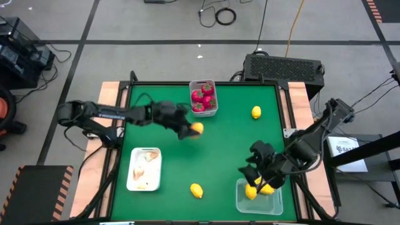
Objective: Sort produce into baskets
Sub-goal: Put the lemon into the transparent bin
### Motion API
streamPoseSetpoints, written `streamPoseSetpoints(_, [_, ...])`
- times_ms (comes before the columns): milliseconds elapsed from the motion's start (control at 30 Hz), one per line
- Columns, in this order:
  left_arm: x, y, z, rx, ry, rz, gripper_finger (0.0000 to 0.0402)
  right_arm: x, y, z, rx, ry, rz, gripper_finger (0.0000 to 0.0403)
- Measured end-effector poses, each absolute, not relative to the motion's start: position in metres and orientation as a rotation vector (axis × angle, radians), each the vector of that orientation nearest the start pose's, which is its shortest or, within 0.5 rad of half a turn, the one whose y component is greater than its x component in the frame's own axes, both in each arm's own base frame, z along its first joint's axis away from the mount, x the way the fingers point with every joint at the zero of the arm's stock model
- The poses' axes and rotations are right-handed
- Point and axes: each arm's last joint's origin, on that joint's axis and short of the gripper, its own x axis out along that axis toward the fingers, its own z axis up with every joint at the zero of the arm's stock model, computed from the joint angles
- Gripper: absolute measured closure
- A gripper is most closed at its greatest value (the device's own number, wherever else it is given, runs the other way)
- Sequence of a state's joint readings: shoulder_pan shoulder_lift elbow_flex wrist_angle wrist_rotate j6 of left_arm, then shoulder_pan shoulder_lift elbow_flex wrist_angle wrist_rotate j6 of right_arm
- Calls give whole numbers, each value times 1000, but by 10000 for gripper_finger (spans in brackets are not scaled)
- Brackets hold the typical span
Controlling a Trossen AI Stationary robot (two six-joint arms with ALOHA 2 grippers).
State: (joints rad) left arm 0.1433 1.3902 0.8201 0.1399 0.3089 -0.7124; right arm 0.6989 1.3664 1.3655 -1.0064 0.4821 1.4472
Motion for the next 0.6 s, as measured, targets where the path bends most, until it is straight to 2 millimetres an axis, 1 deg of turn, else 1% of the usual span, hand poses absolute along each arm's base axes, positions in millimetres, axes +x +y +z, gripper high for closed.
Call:
streamPoseSetpoints(133, [317,-6,248,-607,359,-84,160,207,146,352,778,644,-463,129])
streamPoseSetpoints(233, [337,-29,250,-509,358,-127,160,208,137,358,767,574,-483,129])
streamPoseSetpoints(333, [362,-51,249,-439,383,-189,160,209,129,366,790,517,-481,129])
streamPoseSetpoints(400, [383,-67,251,-374,360,-240,160,208,126,373,810,465,-472,129])
streamPoseSetpoints(533, [422,-95,251,-257,327,-319,160,204,121,388,831,391,-405,129])
streamPoseSetpoints(600, [439,-106,246,-217,330,-341,160,201,120,395,859,359,-372,129])
